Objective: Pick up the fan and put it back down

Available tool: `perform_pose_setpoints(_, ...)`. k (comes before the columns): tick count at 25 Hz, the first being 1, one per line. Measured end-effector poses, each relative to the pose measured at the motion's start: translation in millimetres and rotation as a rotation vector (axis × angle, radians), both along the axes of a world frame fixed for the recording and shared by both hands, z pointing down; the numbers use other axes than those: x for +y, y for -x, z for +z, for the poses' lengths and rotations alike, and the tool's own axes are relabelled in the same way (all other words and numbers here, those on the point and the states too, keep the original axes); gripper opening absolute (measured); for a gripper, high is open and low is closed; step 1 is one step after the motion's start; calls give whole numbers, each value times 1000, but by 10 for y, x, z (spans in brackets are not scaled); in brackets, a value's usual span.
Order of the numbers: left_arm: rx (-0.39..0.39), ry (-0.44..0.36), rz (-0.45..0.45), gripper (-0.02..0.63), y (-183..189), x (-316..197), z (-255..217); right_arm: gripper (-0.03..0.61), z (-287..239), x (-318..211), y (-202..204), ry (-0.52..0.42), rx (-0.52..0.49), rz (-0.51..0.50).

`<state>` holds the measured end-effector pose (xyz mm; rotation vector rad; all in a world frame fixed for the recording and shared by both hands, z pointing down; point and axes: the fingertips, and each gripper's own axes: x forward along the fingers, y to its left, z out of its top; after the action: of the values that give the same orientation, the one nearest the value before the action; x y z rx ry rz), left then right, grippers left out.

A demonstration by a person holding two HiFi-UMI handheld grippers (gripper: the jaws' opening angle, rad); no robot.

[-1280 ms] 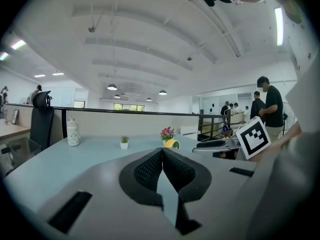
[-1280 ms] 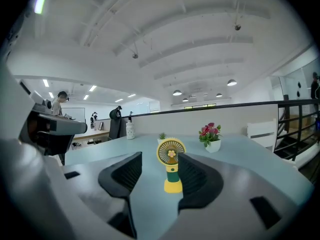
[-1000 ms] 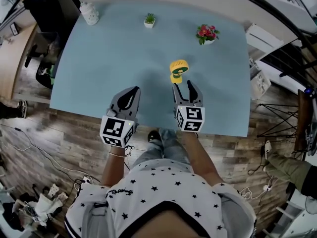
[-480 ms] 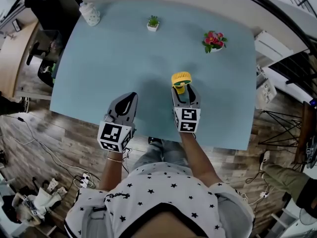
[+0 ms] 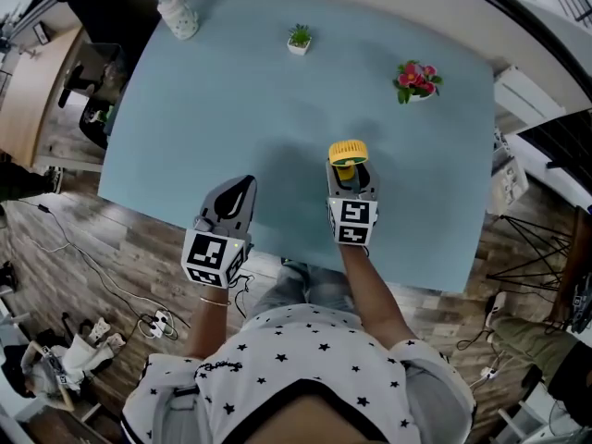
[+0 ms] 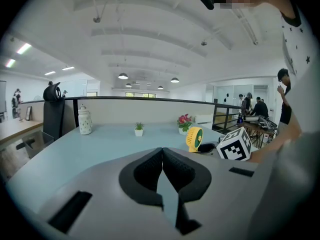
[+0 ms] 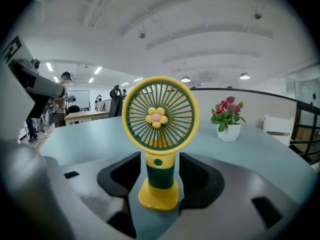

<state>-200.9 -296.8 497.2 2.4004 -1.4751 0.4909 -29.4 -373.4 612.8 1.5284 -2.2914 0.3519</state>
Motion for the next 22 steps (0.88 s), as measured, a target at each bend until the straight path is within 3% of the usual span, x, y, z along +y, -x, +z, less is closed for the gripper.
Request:
perform_pose_setpoints(4,-2,13,-22,28,54,51,22,166,4,-15,0,-6,-2,4)
perform_pose_setpoints(22,21,-45,1,28,-30,126,-149,172,-254,156,-69,-43,-19,-4)
